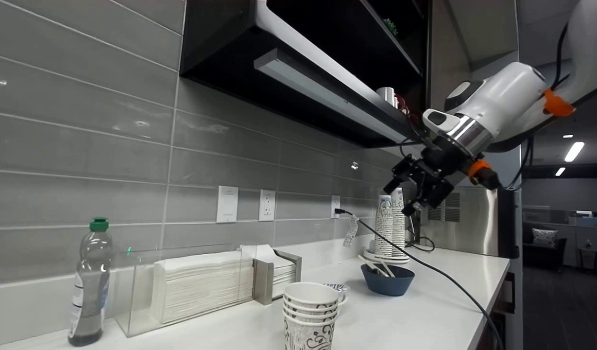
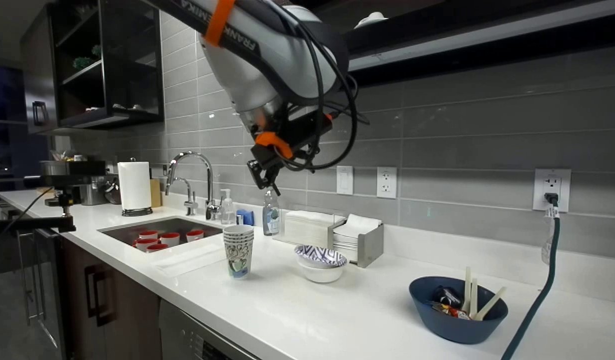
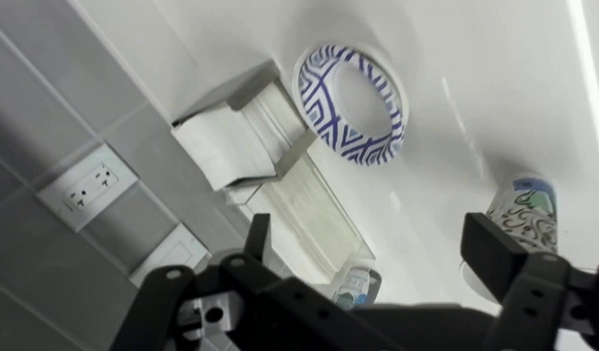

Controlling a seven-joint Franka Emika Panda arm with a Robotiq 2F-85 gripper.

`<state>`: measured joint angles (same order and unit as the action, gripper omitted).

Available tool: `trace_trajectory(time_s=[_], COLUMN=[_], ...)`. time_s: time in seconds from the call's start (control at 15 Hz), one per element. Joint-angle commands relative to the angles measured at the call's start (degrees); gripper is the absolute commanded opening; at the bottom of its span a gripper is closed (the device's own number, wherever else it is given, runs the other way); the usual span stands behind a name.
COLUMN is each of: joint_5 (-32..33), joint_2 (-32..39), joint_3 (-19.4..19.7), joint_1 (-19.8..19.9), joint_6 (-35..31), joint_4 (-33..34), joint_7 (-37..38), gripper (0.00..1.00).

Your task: Put the bowls upright

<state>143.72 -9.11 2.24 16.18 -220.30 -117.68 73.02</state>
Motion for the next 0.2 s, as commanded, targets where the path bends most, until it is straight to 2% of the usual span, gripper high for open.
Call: trace_trajectory(time_s=[0.0,0.07,0.13], joint_5=[0.8,0.5,0.5], joint_2=[-2.5,-4.1,-4.6], joint_3=[-1.8,-3.0,-2.7], joint_1=[2.4,4.6,4.3], joint_6=[0.8,1.0,1.0], joint_4=[-2.7,-4.6,-4.8], joint_7=[2.1,1.8,1.8], gripper=[1.00,1.00,1.00])
